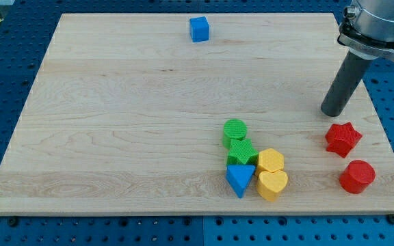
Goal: Place your arm in between the red blocks and yellow blocks
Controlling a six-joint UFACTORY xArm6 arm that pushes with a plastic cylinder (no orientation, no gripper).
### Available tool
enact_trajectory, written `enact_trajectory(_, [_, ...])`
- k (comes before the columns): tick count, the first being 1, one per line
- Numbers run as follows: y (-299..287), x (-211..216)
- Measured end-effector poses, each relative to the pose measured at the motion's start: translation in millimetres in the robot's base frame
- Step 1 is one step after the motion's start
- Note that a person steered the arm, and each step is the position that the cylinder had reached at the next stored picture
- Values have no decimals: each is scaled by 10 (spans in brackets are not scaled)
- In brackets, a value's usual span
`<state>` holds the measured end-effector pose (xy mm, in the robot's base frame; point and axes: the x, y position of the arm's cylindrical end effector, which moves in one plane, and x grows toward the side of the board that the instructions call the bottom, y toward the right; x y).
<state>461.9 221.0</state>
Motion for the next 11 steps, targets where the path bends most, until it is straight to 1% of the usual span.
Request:
enact_trajectory(3, [107, 378])
enact_trajectory(5, [107, 523])
enact_trajectory(9, [54, 560])
enact_trajectory(10, [-105, 307])
enact_trajectory(11, [-105, 307])
